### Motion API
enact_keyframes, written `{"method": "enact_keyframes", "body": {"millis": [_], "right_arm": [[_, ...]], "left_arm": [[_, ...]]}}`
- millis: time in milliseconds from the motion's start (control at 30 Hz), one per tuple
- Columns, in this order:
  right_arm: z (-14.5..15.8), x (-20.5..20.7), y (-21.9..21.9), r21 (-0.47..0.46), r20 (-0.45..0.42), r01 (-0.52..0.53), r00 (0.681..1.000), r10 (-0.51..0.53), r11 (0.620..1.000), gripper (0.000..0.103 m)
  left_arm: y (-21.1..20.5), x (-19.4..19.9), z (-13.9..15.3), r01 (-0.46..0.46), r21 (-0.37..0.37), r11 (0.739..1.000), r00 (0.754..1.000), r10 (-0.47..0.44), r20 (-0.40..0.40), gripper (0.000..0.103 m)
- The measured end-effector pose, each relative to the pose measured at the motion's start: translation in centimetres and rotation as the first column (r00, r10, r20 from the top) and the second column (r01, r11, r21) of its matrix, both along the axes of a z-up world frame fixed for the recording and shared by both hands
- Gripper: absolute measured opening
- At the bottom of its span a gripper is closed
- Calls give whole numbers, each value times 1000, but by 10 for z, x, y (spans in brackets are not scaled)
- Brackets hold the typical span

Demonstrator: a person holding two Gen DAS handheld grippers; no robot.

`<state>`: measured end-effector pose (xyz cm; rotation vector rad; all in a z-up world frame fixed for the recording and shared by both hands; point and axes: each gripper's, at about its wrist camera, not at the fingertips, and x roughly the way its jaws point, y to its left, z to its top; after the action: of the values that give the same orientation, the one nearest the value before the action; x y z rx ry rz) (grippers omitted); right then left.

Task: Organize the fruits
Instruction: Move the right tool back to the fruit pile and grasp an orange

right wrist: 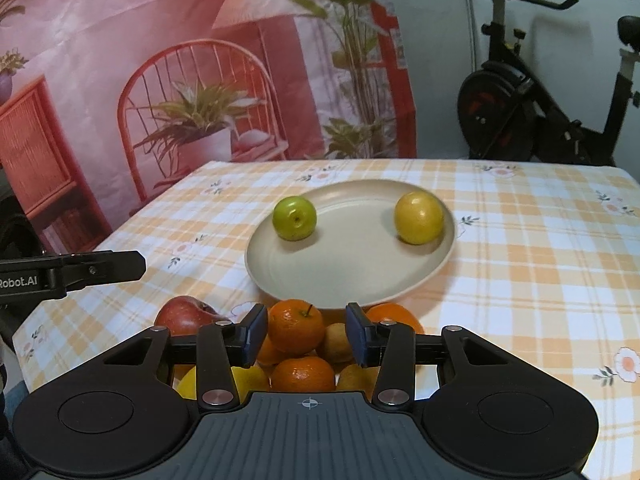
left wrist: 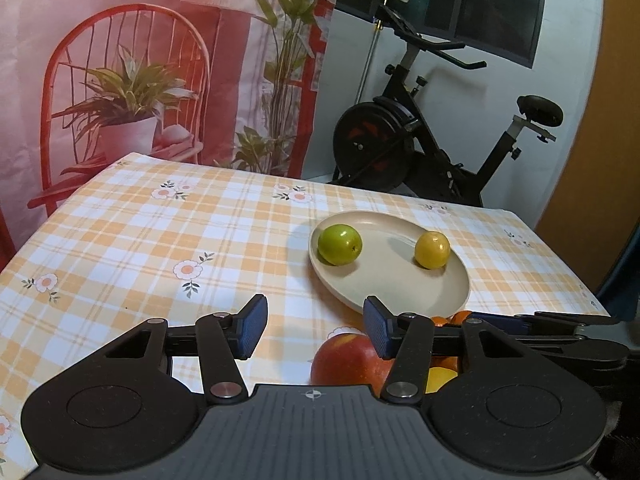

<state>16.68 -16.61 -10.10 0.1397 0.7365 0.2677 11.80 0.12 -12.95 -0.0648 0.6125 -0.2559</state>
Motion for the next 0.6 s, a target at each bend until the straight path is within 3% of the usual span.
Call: {"method": "enact_keyframes", "body": {"millis": [433, 600], "right_arm": [[-8, 11, 6, 14, -42, -27, 999, 27, 1000, 38], [-8, 11, 6, 18, -42, -31, 999, 32, 999, 32]], "left_arm": [[0, 3, -5, 3, 4, 1000, 1000, -2, -18, 56], [-1, 3, -6, 6, 7, 1000, 1000, -5, -22, 56]]}}
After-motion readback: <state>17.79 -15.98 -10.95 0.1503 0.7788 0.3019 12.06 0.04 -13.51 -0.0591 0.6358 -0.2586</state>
